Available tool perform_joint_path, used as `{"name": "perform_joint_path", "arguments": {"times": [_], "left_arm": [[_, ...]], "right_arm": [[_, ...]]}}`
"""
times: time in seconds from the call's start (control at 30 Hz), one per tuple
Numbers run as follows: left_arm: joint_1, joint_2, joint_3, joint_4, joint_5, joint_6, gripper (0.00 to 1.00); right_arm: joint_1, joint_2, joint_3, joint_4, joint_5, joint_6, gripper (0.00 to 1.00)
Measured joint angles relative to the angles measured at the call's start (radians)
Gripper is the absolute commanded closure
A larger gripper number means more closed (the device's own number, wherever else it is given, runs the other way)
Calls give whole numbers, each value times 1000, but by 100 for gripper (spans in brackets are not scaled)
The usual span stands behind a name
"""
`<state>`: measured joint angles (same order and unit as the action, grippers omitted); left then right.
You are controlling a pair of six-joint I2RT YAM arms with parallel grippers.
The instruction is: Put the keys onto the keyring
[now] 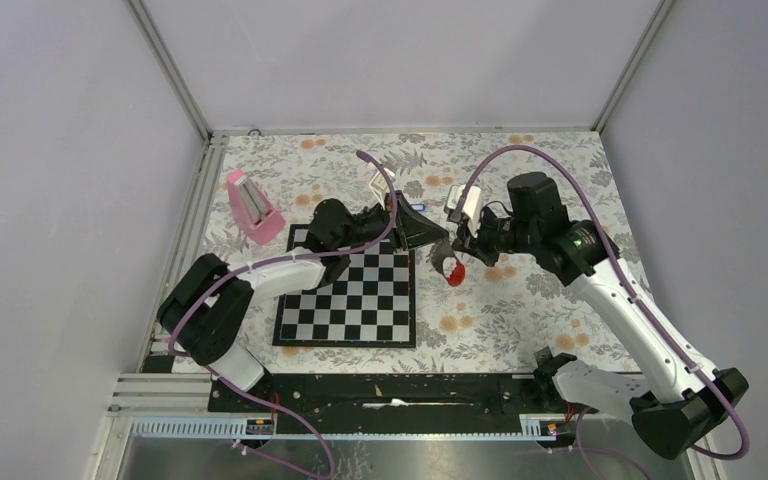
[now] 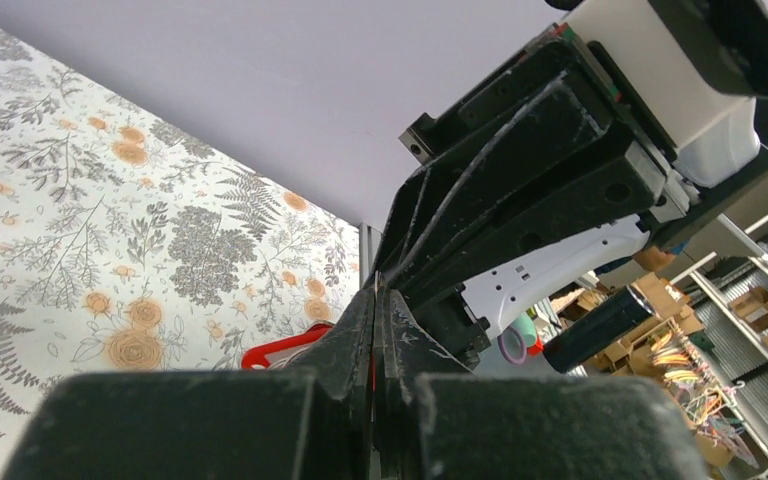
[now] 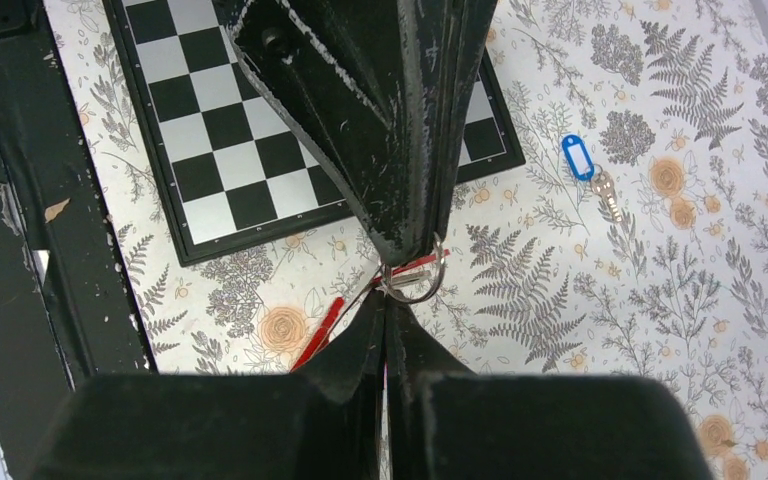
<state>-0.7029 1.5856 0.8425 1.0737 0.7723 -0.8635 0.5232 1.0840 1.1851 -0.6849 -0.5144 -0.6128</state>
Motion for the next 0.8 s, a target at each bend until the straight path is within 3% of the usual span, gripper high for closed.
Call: {"name": "perform_joint_path", "arguments": {"times": [0.8], "left_arm": [[10,3,7,-101,-73,-27,100]], "right_arm": [[0,42,-29,73,43,92,100]]}}
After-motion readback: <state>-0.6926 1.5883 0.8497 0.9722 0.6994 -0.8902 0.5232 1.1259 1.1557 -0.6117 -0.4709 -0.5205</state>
